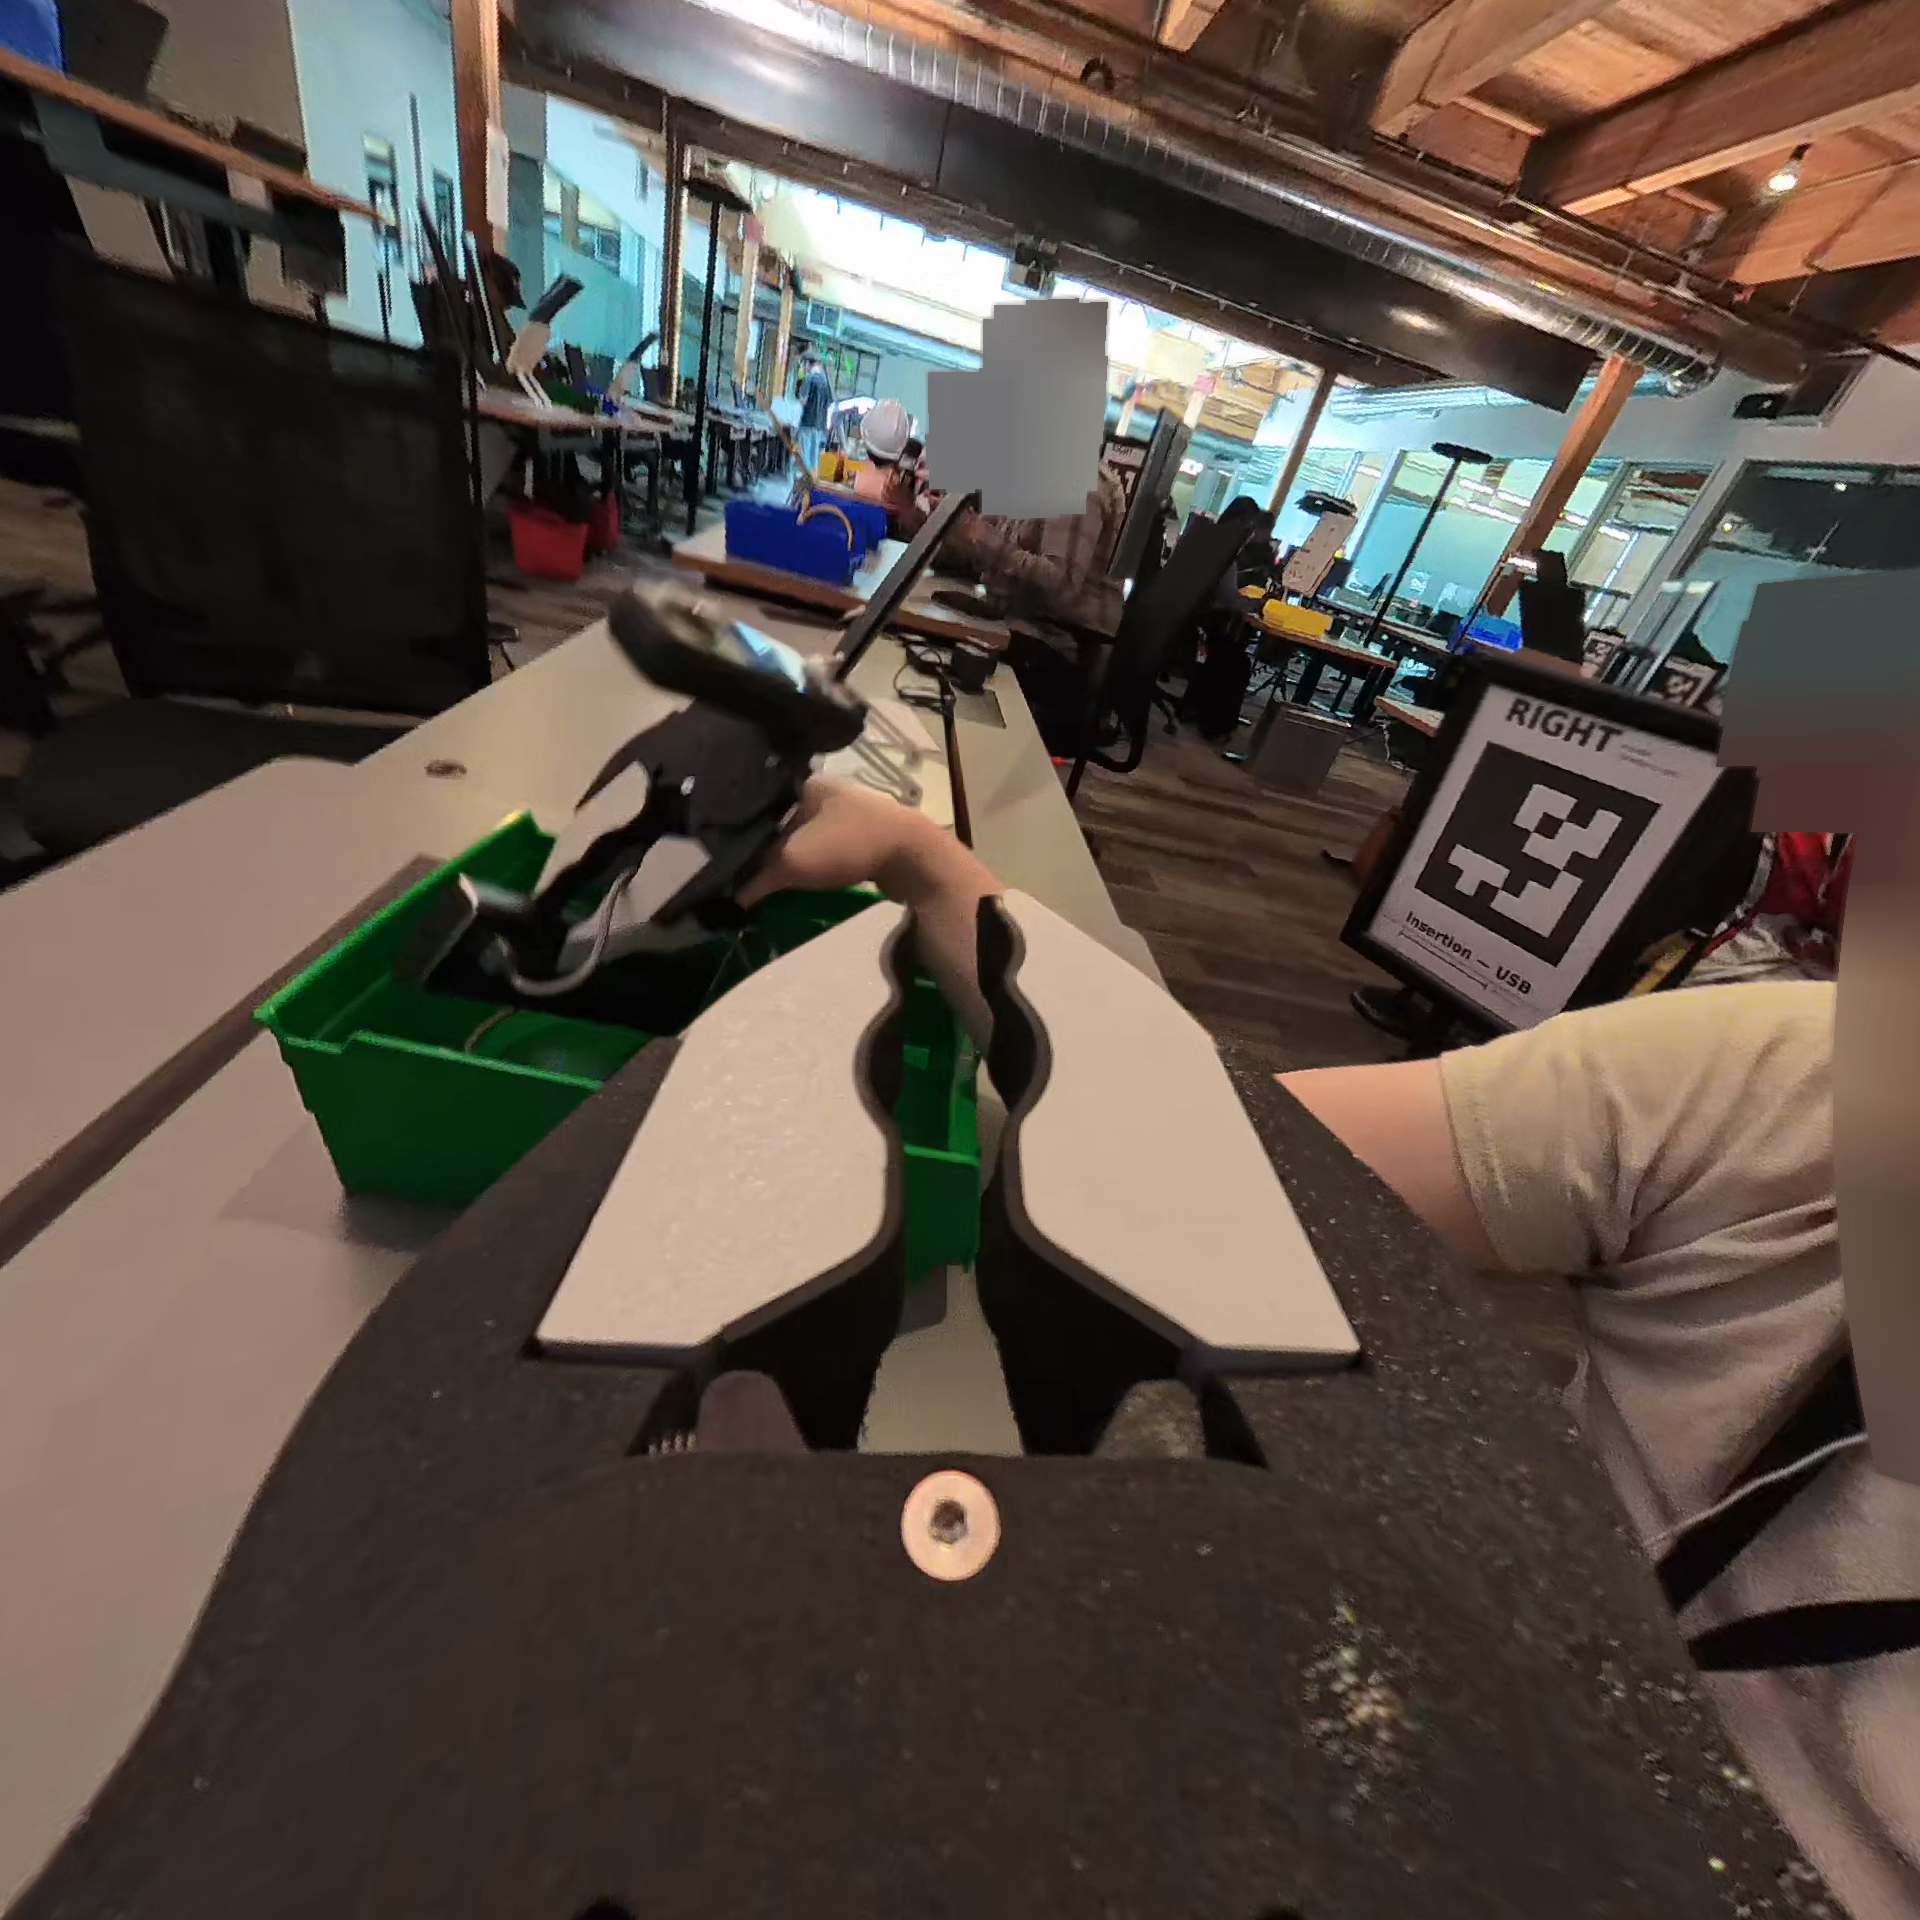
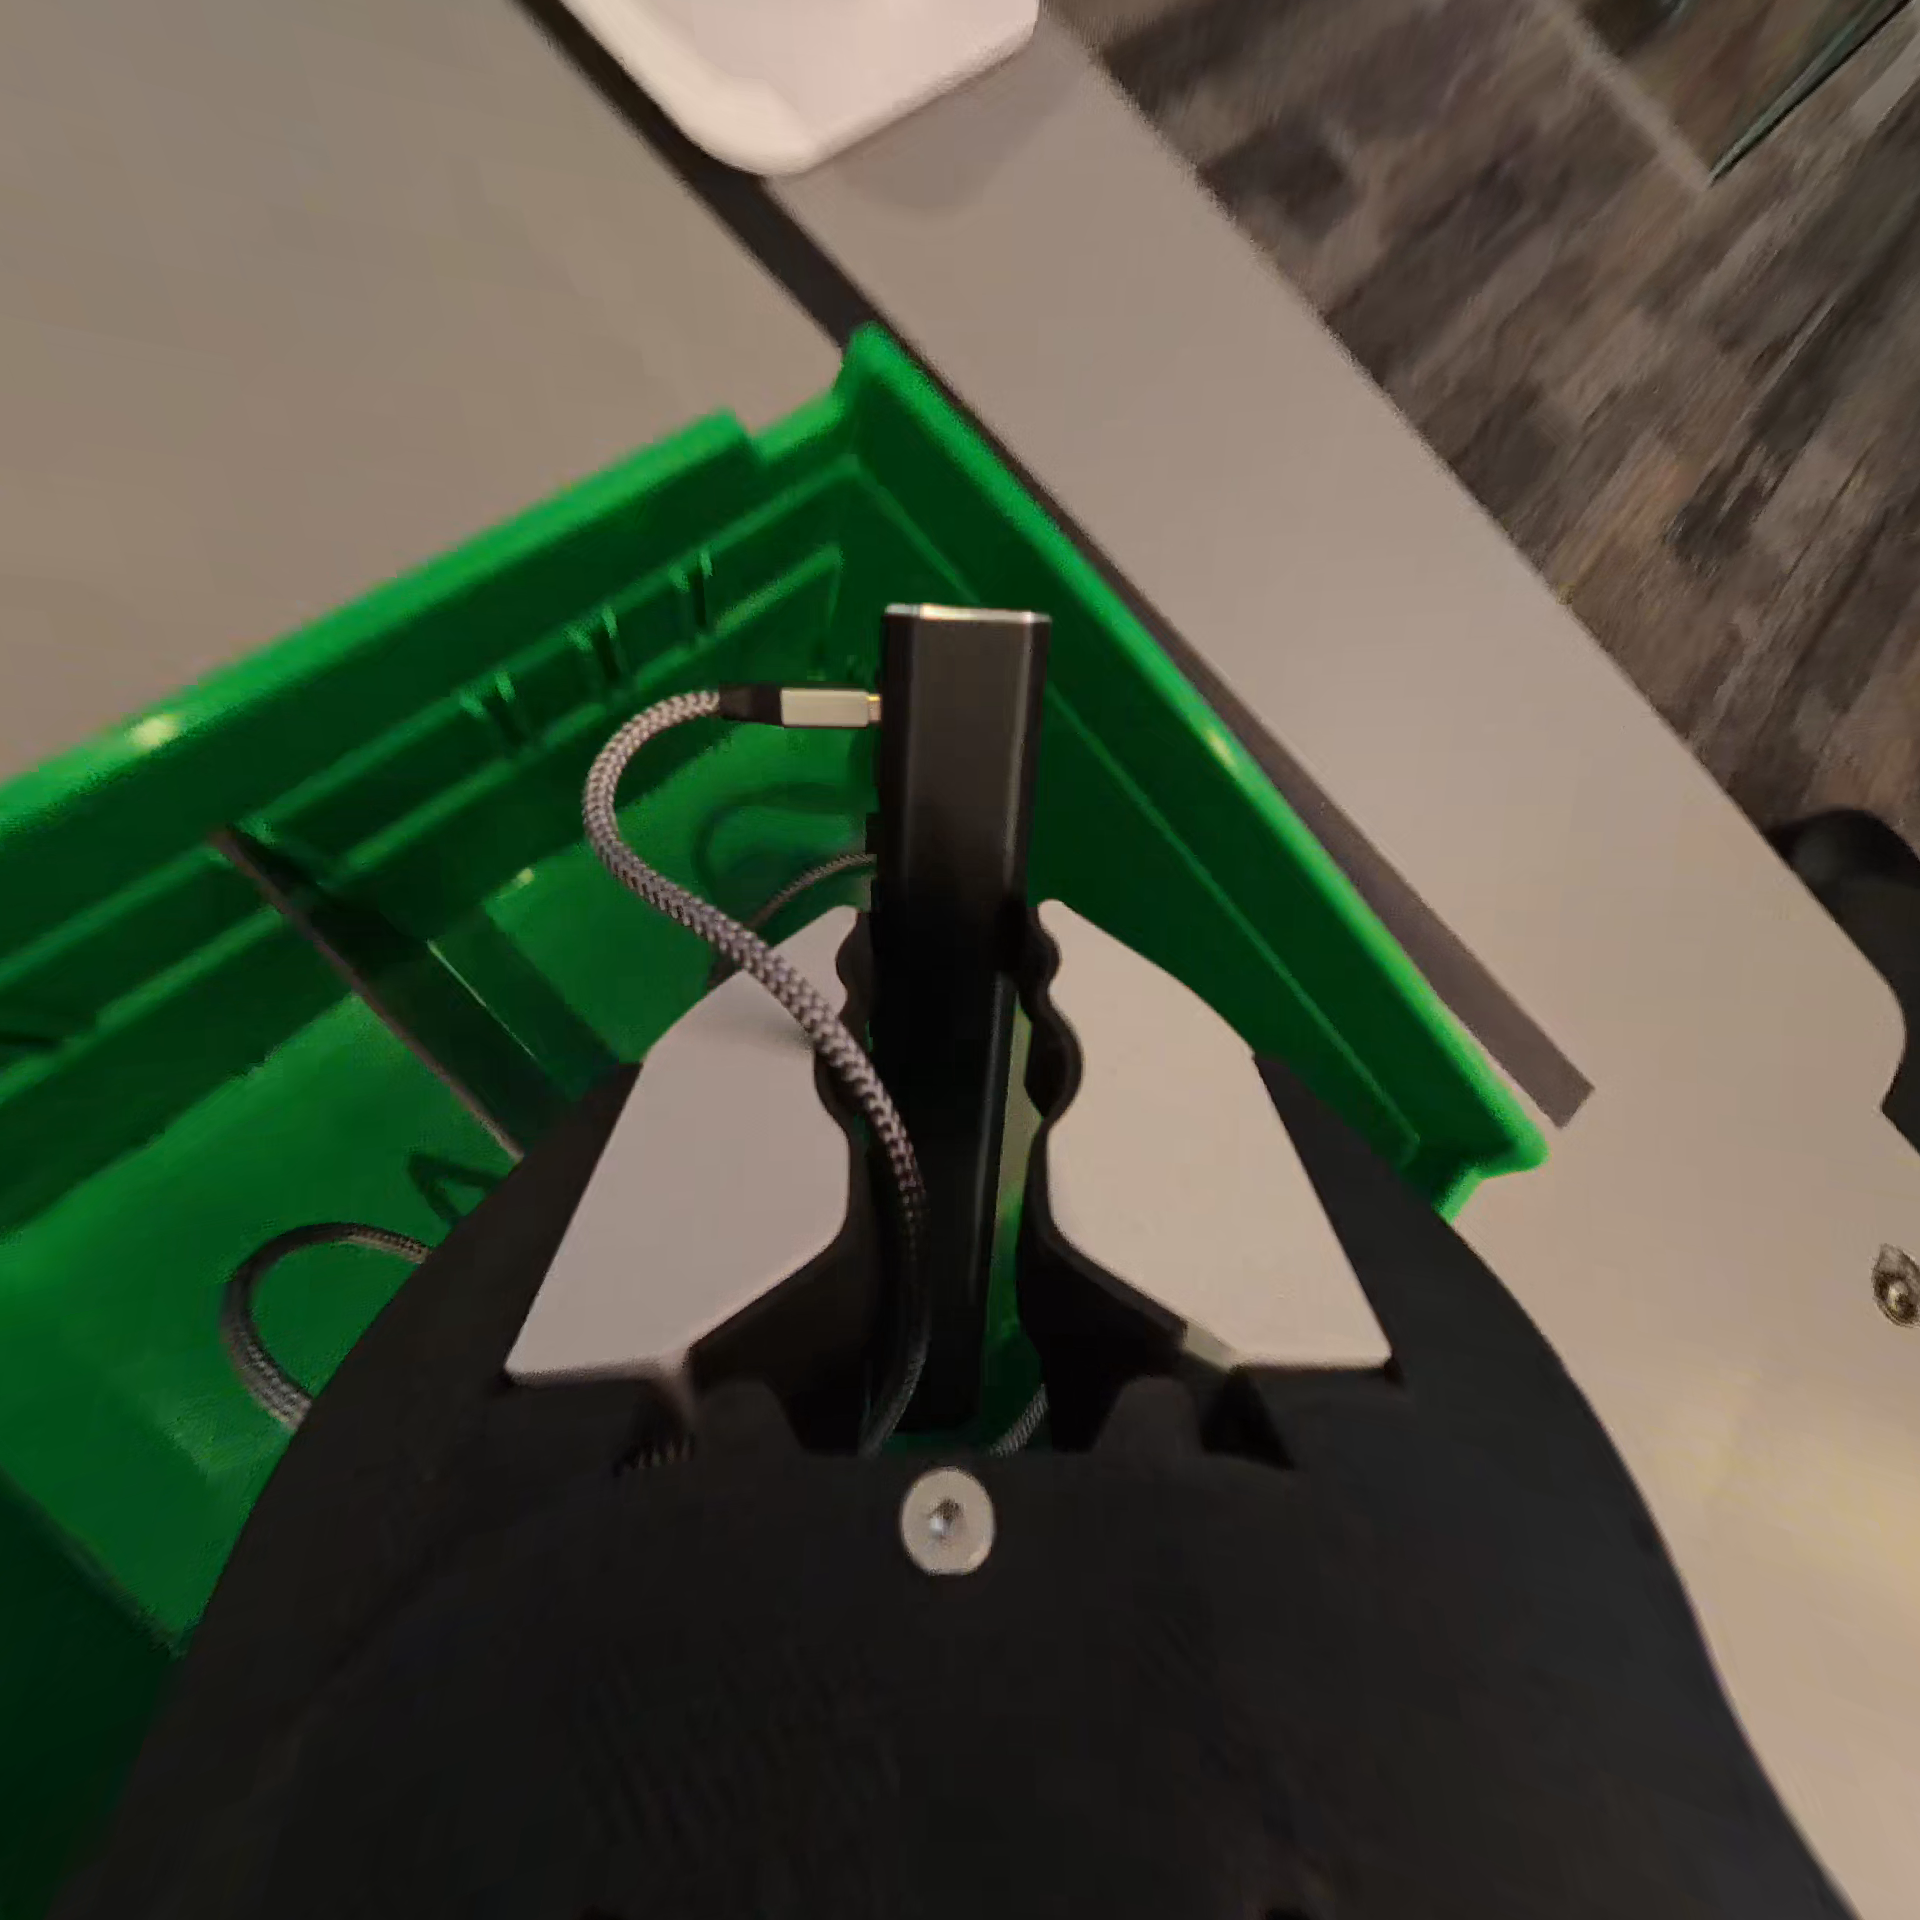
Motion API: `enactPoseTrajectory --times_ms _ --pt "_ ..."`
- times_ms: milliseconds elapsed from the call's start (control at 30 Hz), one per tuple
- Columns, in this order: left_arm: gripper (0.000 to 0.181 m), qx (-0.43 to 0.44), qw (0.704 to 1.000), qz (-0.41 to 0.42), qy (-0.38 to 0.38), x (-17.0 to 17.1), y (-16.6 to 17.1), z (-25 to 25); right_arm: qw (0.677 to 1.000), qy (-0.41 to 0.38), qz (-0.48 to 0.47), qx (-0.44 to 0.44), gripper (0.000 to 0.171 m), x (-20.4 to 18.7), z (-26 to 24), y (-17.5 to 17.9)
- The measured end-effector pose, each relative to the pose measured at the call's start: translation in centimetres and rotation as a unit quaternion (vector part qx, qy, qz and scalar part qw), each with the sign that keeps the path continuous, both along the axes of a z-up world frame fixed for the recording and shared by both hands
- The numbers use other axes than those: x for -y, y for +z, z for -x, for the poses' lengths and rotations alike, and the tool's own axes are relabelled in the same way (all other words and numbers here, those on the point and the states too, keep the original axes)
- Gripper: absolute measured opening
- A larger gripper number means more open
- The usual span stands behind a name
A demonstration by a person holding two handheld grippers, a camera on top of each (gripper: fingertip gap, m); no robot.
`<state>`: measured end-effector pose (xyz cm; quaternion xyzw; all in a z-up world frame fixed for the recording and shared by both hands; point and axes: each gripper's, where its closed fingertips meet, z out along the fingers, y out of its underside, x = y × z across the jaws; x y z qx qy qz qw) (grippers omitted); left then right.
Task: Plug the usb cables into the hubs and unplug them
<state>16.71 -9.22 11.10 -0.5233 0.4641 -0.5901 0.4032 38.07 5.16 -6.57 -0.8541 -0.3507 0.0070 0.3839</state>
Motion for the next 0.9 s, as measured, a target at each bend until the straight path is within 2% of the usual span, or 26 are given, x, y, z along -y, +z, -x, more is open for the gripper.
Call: enactPoseTrajectory --times_ms 67,167,300,367,467,533,633,733,900 --pt "0.006 0.006 0.999 -0.036 0.002 1.5 1.5 1.0 0.999 -0.008 0.017 0.039 0.027 -0.2 -0.7 -1.1" --pt "0.005 -0.035 0.996 -0.074 0.020 2.7 1.8 1.8 0.995 -0.032 0.039 0.087 0.028 -0.8 -1.1 -2.3" --pt "0.007 -0.039 0.996 -0.081 -0.022 5.2 2.2 2.3 0.987 -0.029 0.069 0.143 0.029 -0.9 -0.4 -3.7" --pt "0.008 -0.040 0.996 -0.075 -0.033 5.8 2.3 2.5 0.983 -0.044 0.052 0.171 0.028 -1.5 -0.7 -3.5" --pt "0.009 -0.038 0.995 -0.075 -0.044 6.3 2.5 2.8 0.977 -0.065 0.009 0.202 0.040 -1.5 -1.5 -1.4" --pt "0.010 -0.041 0.995 -0.076 -0.041 6.2 2.6 3.1 0.977 -0.077 -0.005 0.201 0.056 -0.2 -1.9 0.7" --pt "0.012 -0.050 0.995 -0.079 -0.039 6.3 2.5 3.5 0.982 -0.103 0.014 0.160 0.060 3.3 -2.7 2.8" --pt "0.012 -0.055 0.994 -0.090 -0.036 6.5 2.6 3.6 0.986 -0.092 0.077 0.117 0.060 6.7 -3.3 1.6" --pt "0.012 -0.072 0.992 -0.096 -0.045 6.8 1.9 3.4 0.991 -0.044 0.098 0.080 0.059 9.1 -3.4 -0.2"
